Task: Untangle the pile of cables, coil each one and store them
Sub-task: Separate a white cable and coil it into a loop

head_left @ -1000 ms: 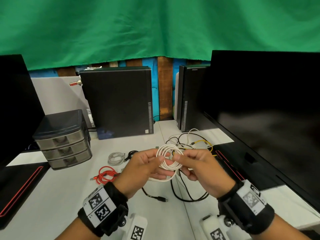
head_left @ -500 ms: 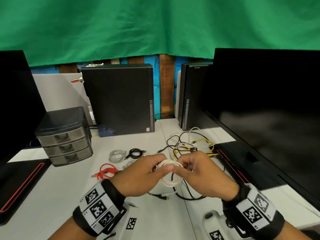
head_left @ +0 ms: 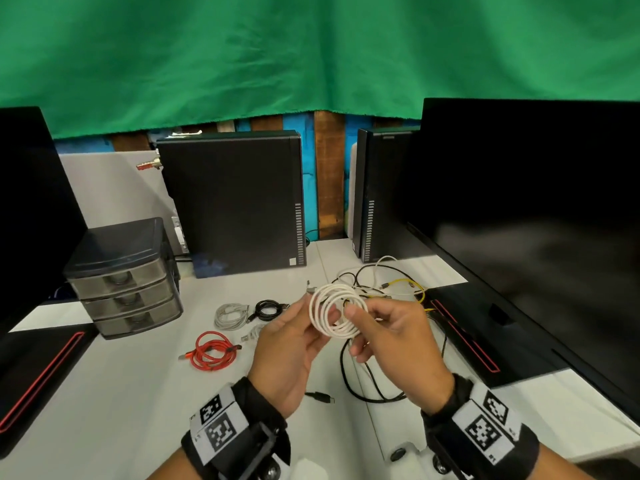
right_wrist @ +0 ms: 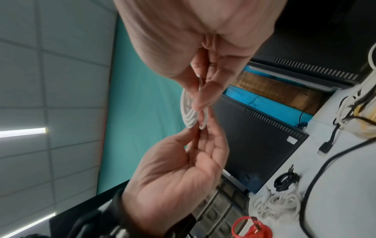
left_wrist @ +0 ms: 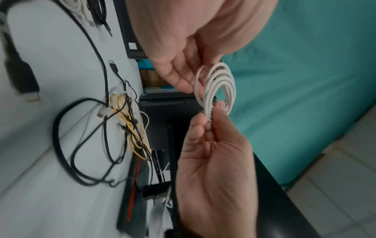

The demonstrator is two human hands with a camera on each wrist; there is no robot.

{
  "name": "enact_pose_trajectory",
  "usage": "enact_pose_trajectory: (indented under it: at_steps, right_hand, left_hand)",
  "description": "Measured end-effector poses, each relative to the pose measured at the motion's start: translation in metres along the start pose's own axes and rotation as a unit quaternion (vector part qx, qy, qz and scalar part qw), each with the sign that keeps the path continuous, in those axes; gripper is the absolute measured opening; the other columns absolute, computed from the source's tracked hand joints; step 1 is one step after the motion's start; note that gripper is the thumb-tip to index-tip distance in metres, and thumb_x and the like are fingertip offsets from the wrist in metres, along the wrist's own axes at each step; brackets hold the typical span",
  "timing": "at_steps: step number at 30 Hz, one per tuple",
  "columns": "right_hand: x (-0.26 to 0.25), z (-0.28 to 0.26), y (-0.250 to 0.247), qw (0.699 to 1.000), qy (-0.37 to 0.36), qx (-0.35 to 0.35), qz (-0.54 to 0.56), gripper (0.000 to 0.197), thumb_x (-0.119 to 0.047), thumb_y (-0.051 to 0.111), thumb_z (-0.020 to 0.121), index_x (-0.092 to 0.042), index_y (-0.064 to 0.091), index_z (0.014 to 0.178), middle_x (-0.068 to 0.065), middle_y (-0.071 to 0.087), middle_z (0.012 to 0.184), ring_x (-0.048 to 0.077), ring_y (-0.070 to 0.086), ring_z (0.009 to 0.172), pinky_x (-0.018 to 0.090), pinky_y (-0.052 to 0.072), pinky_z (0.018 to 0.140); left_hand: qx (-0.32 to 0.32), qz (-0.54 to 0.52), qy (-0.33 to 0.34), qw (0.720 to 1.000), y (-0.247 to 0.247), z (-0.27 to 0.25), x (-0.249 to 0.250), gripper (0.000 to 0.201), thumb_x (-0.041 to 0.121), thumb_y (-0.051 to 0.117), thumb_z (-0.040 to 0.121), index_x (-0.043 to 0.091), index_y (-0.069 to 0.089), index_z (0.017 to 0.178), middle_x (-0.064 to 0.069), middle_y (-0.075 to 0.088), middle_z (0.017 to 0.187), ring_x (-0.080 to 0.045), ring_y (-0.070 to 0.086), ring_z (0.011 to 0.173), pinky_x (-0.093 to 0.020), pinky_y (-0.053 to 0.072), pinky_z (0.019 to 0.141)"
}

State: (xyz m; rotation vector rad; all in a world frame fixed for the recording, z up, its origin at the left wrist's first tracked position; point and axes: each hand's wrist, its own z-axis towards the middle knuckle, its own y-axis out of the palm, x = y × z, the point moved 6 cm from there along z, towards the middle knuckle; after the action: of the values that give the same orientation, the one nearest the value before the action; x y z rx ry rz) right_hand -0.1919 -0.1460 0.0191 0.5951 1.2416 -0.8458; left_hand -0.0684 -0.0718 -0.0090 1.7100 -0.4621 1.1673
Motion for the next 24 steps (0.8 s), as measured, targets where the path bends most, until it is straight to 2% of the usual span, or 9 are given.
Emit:
enact_pose_trajectory:
  at_steps: [2,4,6,11,14,17,19,21,24]
  right_hand:
    - [0.002,-0.002,0.002,1.000,0.011,0.003,0.016,0.020,-0.014,0.066,0.095,-0.008,0.077,0.079,0.028,0.066,0.073,0.023,0.060,0.050,0.029,0.051,0.049]
    - [0.004,-0.002,0.002,0.999,0.023,0.011,0.032,0.021,-0.014,0.065,0.095,-0.005,0.076,0.080,0.026,0.067,0.071,0.023,0.059,0.050,0.028,0.050,0.049]
    - [0.008,-0.001,0.002,0.998,0.038,0.020,0.042,0.023,-0.013,0.065,0.096,-0.008,0.076,0.076,0.021,0.066,0.065,0.023,0.058,0.049,0.028,0.050,0.048]
    - [0.026,0.002,0.000,0.994,0.093,0.027,0.039,0.020,-0.010,0.066,0.095,0.001,0.073,0.081,0.016,0.062,0.059,0.019,0.057,0.046,0.027,0.048,0.045]
    - [0.033,0.002,0.000,0.993,0.110,0.029,0.039,0.021,-0.009,0.067,0.094,0.002,0.072,0.077,0.013,0.062,0.057,0.019,0.056,0.043,0.025,0.046,0.042]
    - [0.036,0.000,0.001,0.993,0.106,0.038,0.021,0.028,-0.013,0.066,0.096,-0.001,0.069,0.071,0.011,0.060,0.053,0.019,0.056,0.042,0.025,0.045,0.041]
    - [0.039,-0.002,0.003,0.995,0.090,0.040,0.004,0.033,-0.016,0.065,0.096,-0.004,0.067,0.066,0.009,0.059,0.053,0.019,0.057,0.042,0.026,0.044,0.041]
    - [0.039,-0.004,0.006,0.997,0.058,0.033,-0.038,0.033,-0.020,0.068,0.095,-0.003,0.067,0.066,0.009,0.056,0.053,0.018,0.058,0.042,0.027,0.043,0.043]
    - [0.031,-0.003,0.008,0.991,-0.023,0.016,-0.129,0.021,-0.022,0.072,0.091,-0.016,0.068,0.071,0.004,0.060,0.058,0.016,0.056,0.050,0.028,0.045,0.048]
  left_hand:
    - [0.001,0.129,0.041,0.991,-0.006,0.000,0.002,0.022,0.009,0.057,0.098,0.014,0.076,0.108,-0.007,0.077,0.105,-0.018,0.070,0.096,-0.028,0.055,0.081]
    - [-0.009,0.275,0.087,0.957,-0.009,-0.001,0.004,0.025,0.011,0.056,0.100,0.022,0.078,0.100,-0.001,0.077,0.092,-0.015,0.069,0.086,-0.026,0.056,0.072]
    - [-0.026,0.333,0.122,0.935,-0.009,-0.002,0.005,0.026,0.010,0.056,0.100,0.023,0.079,0.099,0.000,0.076,0.087,-0.011,0.068,0.079,-0.025,0.055,0.068]
    - [-0.100,0.354,0.164,0.915,-0.007,0.001,0.019,0.028,0.004,0.056,0.099,0.019,0.078,0.107,-0.004,0.073,0.084,-0.007,0.058,0.072,-0.021,0.046,0.066]
    - [-0.145,0.353,0.096,0.919,-0.003,-0.001,0.019,0.023,0.025,0.059,0.091,0.023,0.079,0.102,0.002,0.071,0.083,-0.009,0.056,0.073,-0.018,0.040,0.068]
    - [-0.174,0.319,0.037,0.931,0.000,-0.002,0.013,0.038,0.028,0.049,0.085,0.007,0.077,0.100,-0.007,0.072,0.095,-0.017,0.056,0.079,-0.028,0.038,0.070]
    - [-0.147,0.297,0.034,0.943,0.001,-0.003,0.010,0.039,0.036,0.056,0.089,0.002,0.075,0.096,-0.008,0.071,0.092,-0.019,0.053,0.076,-0.026,0.039,0.067]
    - [-0.096,0.273,0.039,0.956,-0.004,-0.001,0.008,0.036,0.038,0.062,0.093,0.006,0.073,0.083,-0.004,0.068,0.082,-0.016,0.050,0.072,-0.022,0.038,0.062]
    - [-0.064,0.249,0.029,0.966,-0.011,0.002,0.005,0.037,0.031,0.053,0.100,0.005,0.068,0.079,-0.001,0.064,0.079,-0.014,0.051,0.074,-0.023,0.039,0.065]
